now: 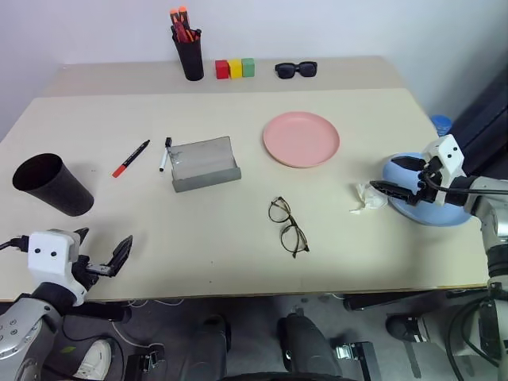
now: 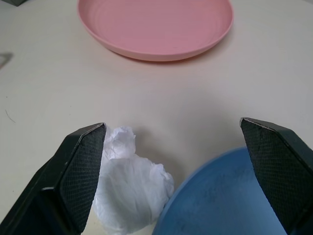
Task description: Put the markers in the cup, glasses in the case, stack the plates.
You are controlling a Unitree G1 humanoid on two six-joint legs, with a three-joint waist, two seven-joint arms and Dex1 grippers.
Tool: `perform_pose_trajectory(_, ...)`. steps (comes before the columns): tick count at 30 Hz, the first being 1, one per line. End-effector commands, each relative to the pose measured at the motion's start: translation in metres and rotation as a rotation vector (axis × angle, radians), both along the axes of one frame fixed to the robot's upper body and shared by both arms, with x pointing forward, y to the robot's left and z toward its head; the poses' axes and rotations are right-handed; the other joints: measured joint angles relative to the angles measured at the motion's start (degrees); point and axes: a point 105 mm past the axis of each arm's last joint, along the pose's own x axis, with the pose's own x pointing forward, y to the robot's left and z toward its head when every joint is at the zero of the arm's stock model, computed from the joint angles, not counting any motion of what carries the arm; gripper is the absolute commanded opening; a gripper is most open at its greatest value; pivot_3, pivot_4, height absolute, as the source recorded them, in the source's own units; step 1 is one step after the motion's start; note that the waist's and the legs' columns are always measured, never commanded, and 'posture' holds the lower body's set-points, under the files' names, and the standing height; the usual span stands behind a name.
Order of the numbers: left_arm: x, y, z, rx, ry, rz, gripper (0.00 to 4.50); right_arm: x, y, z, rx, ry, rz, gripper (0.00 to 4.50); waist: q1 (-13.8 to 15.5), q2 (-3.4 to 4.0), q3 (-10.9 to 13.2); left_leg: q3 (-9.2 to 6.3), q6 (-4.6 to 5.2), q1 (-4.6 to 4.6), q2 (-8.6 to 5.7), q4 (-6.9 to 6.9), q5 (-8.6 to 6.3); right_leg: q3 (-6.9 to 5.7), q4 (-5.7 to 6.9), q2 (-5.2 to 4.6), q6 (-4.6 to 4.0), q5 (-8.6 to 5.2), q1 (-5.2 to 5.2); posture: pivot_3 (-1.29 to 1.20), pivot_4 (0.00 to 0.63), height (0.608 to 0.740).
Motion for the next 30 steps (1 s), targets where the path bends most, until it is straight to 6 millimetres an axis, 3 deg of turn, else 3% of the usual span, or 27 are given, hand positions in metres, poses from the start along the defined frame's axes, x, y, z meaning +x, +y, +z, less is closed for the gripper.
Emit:
perform_pose_trajectory(1, 0.001, 0.004, 0.011, 0.024, -0.044, 0.004, 4.5, 0.002, -0.002, 0.014, -0.003, -0.058, 0.002, 4.46, -0.03, 0.0, 0.0, 0.0, 0.0, 0.0, 0.0, 0.0, 0.0, 0.0, 0.0, 0.0, 0.03, 0.02, 0.0, 0.0, 0.15, 0.74)
perform_pose_trajectory(10, 0.012, -0.005, 0.015, 0.012, -0.063, -0.011, 4.5, 0.005, 0.009, 0.01, 0.016, -0.087, 0.01, 4.46, 0.0, 0.0, 0.0, 0.0, 0.0, 0.0, 0.0, 0.0, 0.0, 0.0, 0.01, 0.0, 0.06, 0.03, 0.01, 0.0, 0.15, 0.74)
perform_pose_trajectory(16, 0.029, -0.024, 0.024, 0.009, -0.069, -0.052, 4.5, 0.008, 0.035, 0.007, 0.016, -0.114, 0.062, 4.46, 0.0, 0.0, 0.0, -0.01, 0.0, 0.01, 0.0, 0.03, 0.0, 0.0, 0.02, 0.01, 0.07, 0.04, 0.04, 0.0, 0.15, 0.74)
perform_pose_trajectory(22, 0.054, -0.052, 0.023, -0.028, -0.029, -0.063, 4.5, 0.008, 0.08, 0.014, 0.046, -0.16, 0.152, 4.46, -0.07, 0.0, -0.01, -0.03, 0.0, 0.03, 0.0, 0.05, 0.0, 0.0, 0.07, 0.03, 0.1, 0.05, 0.04, 0.0, 0.15, 0.74)
perform_pose_trajectory(27, 0.083, -0.08, 0.027, -0.056, -0.024, -0.045, 4.5, -0.005, 0.123, 0.014, 0.097, -0.178, 0.259, 4.46, 0.36, -0.02, -0.02, -0.08, 0.0, 0.01, -0.01, 0.07, 0.0, -0.03, 0.1, 0.02, 0.11, 0.06, 0.04, 0.0, 0.15, 0.74)
perform_pose_trajectory(30, 0.098, -0.085, 0.023, -0.024, 0.033, -0.003, 4.5, -0.017, 0.145, 0.021, 0.127, -0.203, 0.307, 4.46, 0.44, -0.03, -0.02, -0.11, 0.0, 0.0, -0.03, 0.1, 0.0, -0.05, 0.12, 0.02, 0.12, 0.06, 0.04, 0.0, 0.15, 0.74)
